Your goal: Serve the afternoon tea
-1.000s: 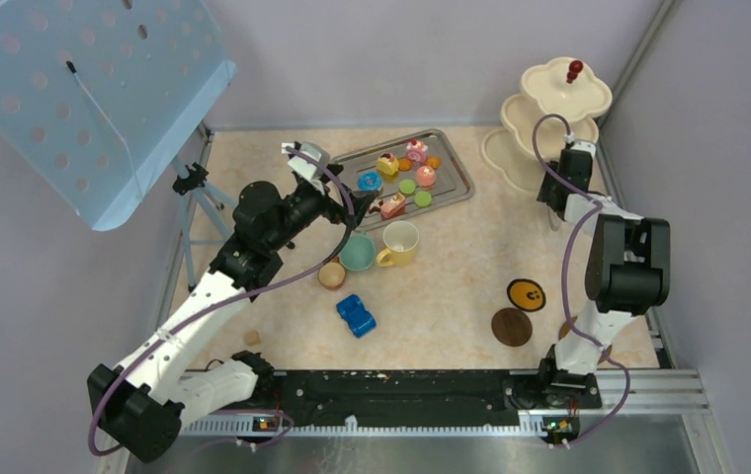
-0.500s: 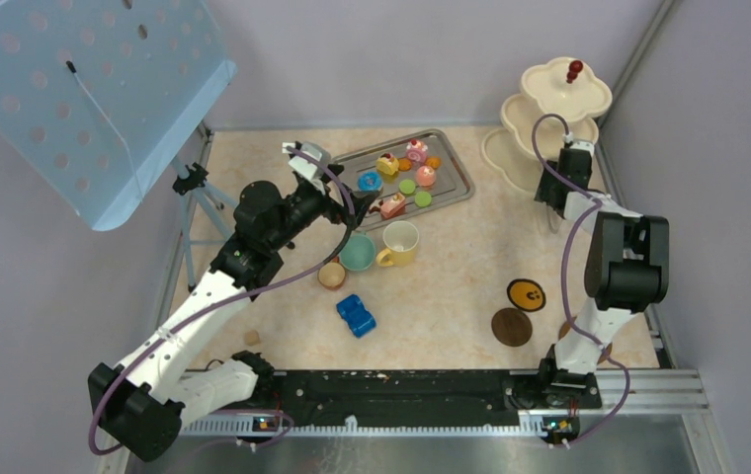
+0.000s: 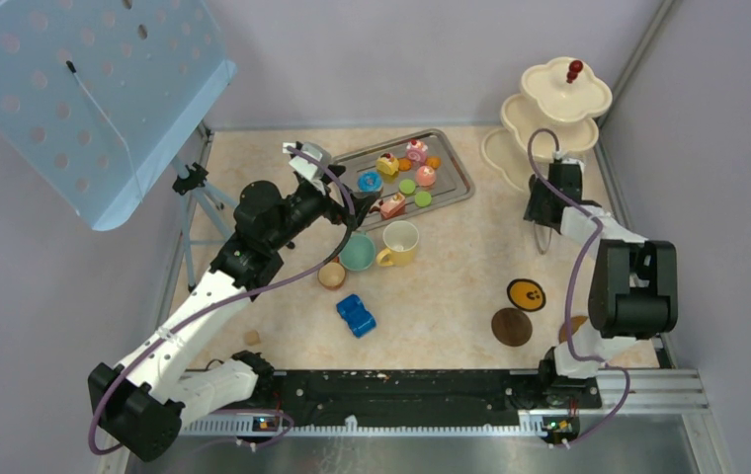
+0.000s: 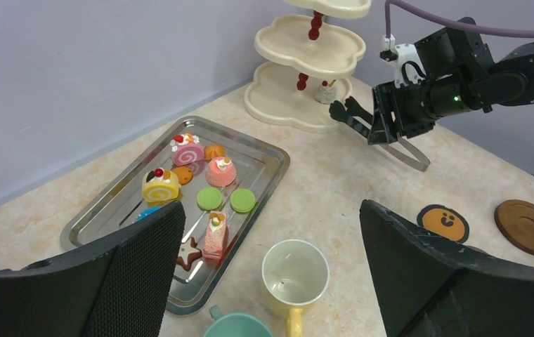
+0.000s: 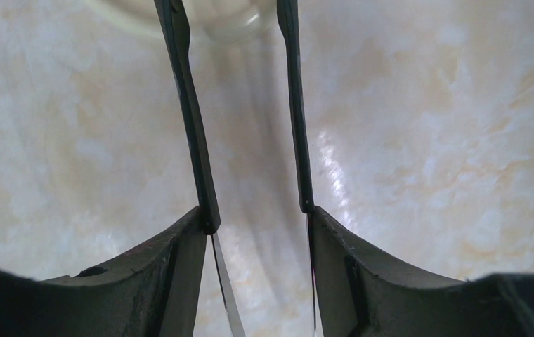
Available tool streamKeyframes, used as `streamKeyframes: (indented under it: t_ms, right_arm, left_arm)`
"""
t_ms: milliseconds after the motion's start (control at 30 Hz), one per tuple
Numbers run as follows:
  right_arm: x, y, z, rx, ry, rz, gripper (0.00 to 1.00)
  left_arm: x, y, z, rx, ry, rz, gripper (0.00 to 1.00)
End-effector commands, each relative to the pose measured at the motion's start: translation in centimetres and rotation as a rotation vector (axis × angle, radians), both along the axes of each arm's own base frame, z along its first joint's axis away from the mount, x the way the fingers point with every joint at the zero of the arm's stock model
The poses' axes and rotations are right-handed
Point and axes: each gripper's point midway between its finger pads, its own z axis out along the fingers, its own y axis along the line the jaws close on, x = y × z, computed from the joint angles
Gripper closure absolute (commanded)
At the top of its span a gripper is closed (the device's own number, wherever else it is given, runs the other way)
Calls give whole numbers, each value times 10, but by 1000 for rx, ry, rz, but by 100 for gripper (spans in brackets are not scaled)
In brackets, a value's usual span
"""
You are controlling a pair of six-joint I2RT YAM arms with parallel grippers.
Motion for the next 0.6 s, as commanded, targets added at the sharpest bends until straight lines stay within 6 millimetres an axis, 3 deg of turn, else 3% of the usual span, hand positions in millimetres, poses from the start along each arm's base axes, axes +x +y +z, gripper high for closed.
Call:
streamKeyframes:
  t_ms: [0,100,133,300,433,567]
  right_arm:
    - [-19,51,18,89,-24,102,48]
    - [-27,93,34,150,-46,217,48]
    - [-30,129,48,199,-54,322,49]
    - [-26,192,73,250,-27,490,49]
    - [-11,221,84,221,-25,548,48]
    - [13,236,92,197,-13,560,48]
  left_arm:
    - [-2,-4,6,-27,-16,-20,1]
    - [-1,-3,6,-24,-19,-12,1]
    - [-1,-3,6,-22,-19,-9,1]
    - [0,-2,5,-18,-21,-2,1]
    - [1,-2,4,-16,-19,-2,1]
    - [2,-1,4,-14,-20,3,1]
